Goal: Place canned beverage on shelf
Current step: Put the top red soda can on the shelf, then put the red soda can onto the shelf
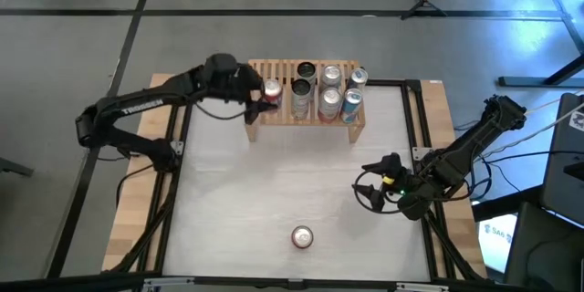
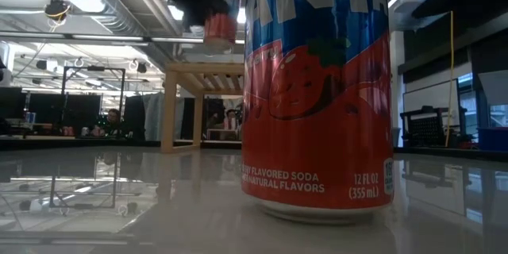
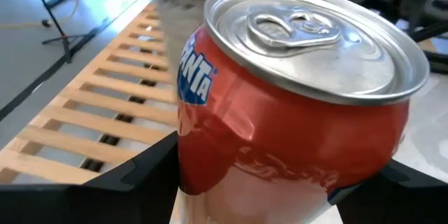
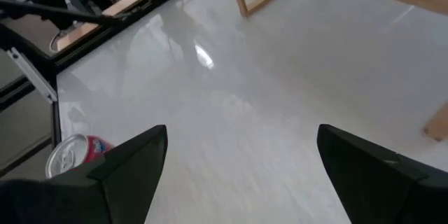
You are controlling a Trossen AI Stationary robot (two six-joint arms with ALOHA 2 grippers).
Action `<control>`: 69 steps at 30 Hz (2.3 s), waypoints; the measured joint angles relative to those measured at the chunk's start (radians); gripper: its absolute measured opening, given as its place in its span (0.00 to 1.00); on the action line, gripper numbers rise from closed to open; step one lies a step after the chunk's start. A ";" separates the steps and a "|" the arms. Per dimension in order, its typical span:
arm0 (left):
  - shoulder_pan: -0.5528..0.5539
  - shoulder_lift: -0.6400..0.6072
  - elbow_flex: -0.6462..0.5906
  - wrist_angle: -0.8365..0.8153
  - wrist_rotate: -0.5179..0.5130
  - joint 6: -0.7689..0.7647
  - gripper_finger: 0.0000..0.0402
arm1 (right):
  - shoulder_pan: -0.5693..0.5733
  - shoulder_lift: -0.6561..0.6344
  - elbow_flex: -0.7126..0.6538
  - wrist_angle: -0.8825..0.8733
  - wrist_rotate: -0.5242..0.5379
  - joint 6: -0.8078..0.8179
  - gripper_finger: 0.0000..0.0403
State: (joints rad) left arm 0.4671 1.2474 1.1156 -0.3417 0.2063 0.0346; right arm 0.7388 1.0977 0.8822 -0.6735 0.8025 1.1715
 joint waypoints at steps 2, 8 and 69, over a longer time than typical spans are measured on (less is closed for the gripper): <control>0.037 0.028 0.000 0.008 0.039 0.027 0.69 | 0.000 0.000 0.000 0.000 0.019 0.004 0.89; 0.091 0.122 0.000 0.073 0.098 0.086 0.69 | 0.000 0.000 0.000 0.003 0.046 0.032 0.89; 0.149 -0.051 -0.002 0.263 0.122 0.102 0.86 | 0.000 0.000 0.000 0.029 0.080 0.054 0.89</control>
State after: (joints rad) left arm 0.6163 1.1960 1.1137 -0.0789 0.3279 0.1368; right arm 0.7387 1.0977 0.8822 -0.6449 0.8822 1.2255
